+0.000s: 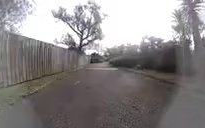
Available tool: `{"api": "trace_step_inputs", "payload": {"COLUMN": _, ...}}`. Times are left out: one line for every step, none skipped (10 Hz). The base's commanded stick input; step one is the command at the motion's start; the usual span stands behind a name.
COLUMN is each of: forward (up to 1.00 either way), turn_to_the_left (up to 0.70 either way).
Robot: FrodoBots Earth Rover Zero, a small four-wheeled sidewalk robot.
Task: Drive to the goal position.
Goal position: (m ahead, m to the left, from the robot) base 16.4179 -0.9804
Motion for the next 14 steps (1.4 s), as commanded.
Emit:
{"api": "trace_step_inputs", "payload": {"forward": 0.7, "turn_to_the_left": 0.0}}
{"api": "trace_step_inputs", "payload": {"forward": 0.7, "turn_to_the_left": -0.14}}
{"api": "trace_step_inputs", "payload": {"forward": 0.7, "turn_to_the_left": -0.35}}
{"api": "trace_step_inputs", "payload": {"forward": 0.7, "turn_to_the_left": -0.35}}
{"api": "trace_step_inputs", "payload": {"forward": 0.7, "turn_to_the_left": -0.35}}
{"api": "trace_step_inputs", "payload": {"forward": 0.7, "turn_to_the_left": -0.35}}
{"api": "trace_step_inputs", "payload": {"forward": 0.7, "turn_to_the_left": -0.35}}
{"api": "trace_step_inputs", "payload": {"forward": 0.7, "turn_to_the_left": -0.2}}
{"api": "trace_step_inputs", "payload": {"forward": 0.7, "turn_to_the_left": 0.0}}
{"api": "trace_step_inputs", "payload": {"forward": 0.7, "turn_to_the_left": 0.0}}
{"api": "trace_step_inputs", "payload": {"forward": 0.7, "turn_to_the_left": 0.0}}
{"api": "trace_step_inputs", "payload": {"forward": 0.7, "turn_to_the_left": 0.0}}
{"api": "trace_step_inputs", "payload": {"forward": 0.7, "turn_to_the_left": 0.0}}
{"api": "trace_step_inputs", "payload": {"forward": 0.7, "turn_to_the_left": 0.0}}
